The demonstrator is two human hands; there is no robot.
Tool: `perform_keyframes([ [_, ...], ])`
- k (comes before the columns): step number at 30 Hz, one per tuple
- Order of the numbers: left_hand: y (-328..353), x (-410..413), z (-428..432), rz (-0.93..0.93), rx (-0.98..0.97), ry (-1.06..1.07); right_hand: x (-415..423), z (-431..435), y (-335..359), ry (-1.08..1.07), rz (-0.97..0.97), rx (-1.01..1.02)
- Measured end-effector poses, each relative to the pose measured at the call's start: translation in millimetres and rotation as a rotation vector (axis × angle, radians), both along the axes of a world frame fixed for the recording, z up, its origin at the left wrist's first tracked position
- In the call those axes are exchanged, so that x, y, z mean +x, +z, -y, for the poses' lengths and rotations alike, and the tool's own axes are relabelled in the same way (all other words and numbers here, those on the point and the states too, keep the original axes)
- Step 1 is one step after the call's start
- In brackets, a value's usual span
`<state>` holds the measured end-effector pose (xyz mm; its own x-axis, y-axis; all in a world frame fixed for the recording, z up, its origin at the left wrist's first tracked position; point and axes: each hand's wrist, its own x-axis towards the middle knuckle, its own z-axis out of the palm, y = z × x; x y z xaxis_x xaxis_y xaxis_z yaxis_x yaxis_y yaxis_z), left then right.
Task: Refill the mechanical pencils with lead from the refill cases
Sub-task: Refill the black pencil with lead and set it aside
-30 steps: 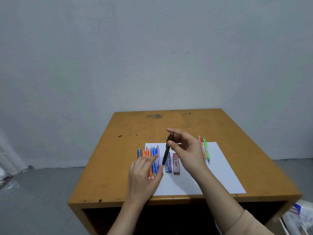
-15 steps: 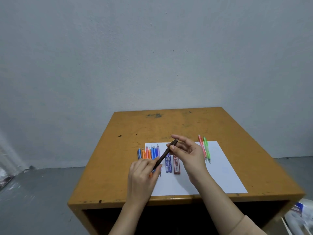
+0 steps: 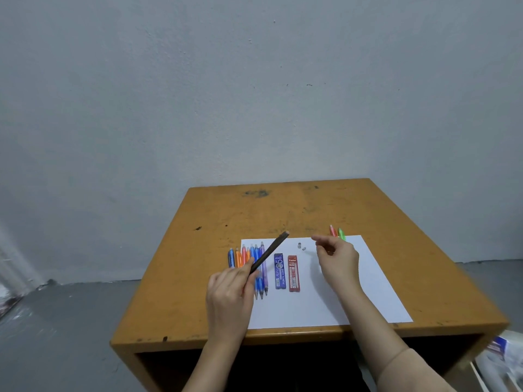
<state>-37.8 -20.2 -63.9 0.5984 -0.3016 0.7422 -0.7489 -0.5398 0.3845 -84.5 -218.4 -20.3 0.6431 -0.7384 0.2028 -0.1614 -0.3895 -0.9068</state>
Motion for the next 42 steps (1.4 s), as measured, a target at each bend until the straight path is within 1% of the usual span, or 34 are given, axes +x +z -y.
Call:
perform_keyframes([
  [4, 1, -1, 0, -0.008, 0.013, -0.015, 7, 6, -7, 0.034, -0.188, -0.110],
  [8, 2, -1, 0, -0.019, 0.026, -0.017, 22, 7, -10, 0.097, -0.308, -0.161],
  [16, 5, -2, 0, -0.047, 0.034, -0.018, 41, 8, -11, 0.010, -0.419, -0.193],
  [23, 5, -1, 0, -0.044, 0.044, -0.016, 41, 3, -7, -0.022, -0.404, -0.160],
  [27, 4, -1, 0, -0.037, 0.048, -0.016, 35, 3, -5, -0.055, -0.329, -0.042],
  [30, 4, -1, -1, -0.048, 0.046, -0.020, 26, 6, 2, -0.021, -0.269, 0.028],
  [33, 5, -1, -1, -0.049, 0.045, -0.023, 17, 5, 6, 0.025, -0.172, 0.142],
  [38, 5, -2, 0, -0.023, 0.053, -0.008, 6, -6, 20, 0.162, 0.095, 0.536],
  [42, 4, -1, 0, -0.016, 0.057, -0.003, -4, -19, 38, 0.261, 0.200, 0.732],
])
